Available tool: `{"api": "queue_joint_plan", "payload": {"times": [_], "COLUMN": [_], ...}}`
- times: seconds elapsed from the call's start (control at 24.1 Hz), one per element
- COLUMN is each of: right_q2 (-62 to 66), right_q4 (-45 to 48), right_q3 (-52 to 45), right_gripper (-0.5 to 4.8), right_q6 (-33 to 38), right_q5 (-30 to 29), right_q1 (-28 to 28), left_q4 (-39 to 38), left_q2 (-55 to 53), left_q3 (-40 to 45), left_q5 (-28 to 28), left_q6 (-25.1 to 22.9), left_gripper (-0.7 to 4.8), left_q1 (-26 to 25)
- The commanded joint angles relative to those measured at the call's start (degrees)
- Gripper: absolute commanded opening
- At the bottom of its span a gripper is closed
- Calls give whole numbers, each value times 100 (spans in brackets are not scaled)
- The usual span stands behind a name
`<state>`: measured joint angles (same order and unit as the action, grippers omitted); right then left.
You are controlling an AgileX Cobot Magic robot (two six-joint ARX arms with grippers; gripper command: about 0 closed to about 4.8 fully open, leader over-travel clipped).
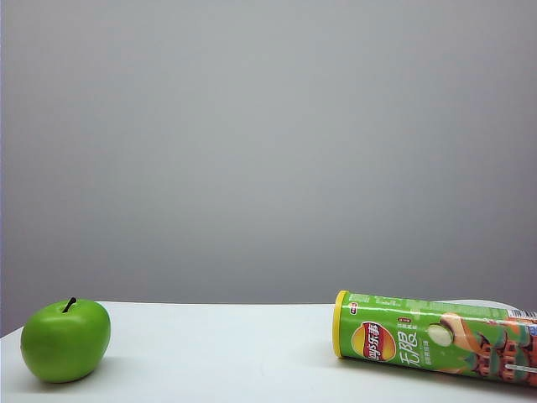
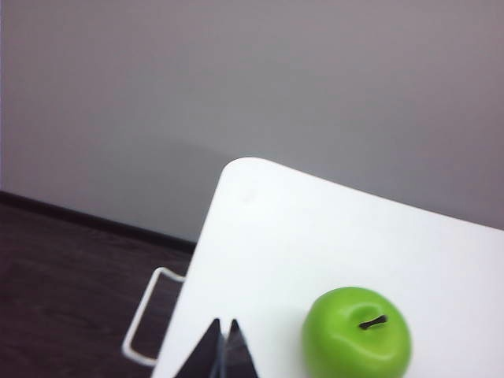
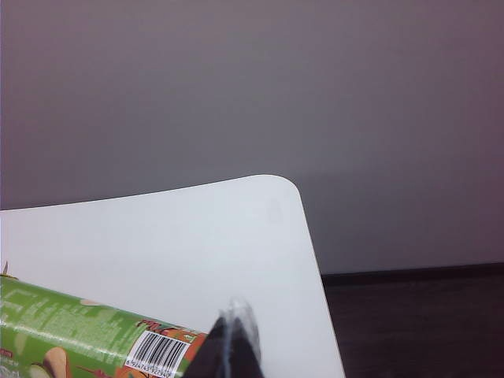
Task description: Pick up the green bucket of chips from the desk, place it near the apple, and finally stand it up.
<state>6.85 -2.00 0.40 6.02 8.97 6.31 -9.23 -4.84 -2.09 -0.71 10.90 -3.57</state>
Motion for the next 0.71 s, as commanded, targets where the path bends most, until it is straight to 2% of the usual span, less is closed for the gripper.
{"api": "queue_joint_plan", "payload": {"times": [0.04,0.25,0.46,0.58,0.71], "right_q2": [0,0,0,2,11], "right_q4": [72,70,79,278,439], "right_q3": [-35,-35,-33,-17,109], "right_gripper": [0,0,0,0,-1], "right_q6": [20,26,160,343,343], "right_q5": [13,-2,-11,-170,-164], "right_q1": [-2,-2,0,33,55], "left_q4": [256,243,251,256,249], "left_q2": [-9,-9,-9,-11,-44], "left_q3": [-13,-20,-24,-151,-566], "left_q5": [-284,-402,-824,-1082,-946], "left_q6": [52,52,55,295,326], "left_gripper": [-4,-3,-4,-4,-4], "left_q1": [-4,-2,-2,-2,-4]}}
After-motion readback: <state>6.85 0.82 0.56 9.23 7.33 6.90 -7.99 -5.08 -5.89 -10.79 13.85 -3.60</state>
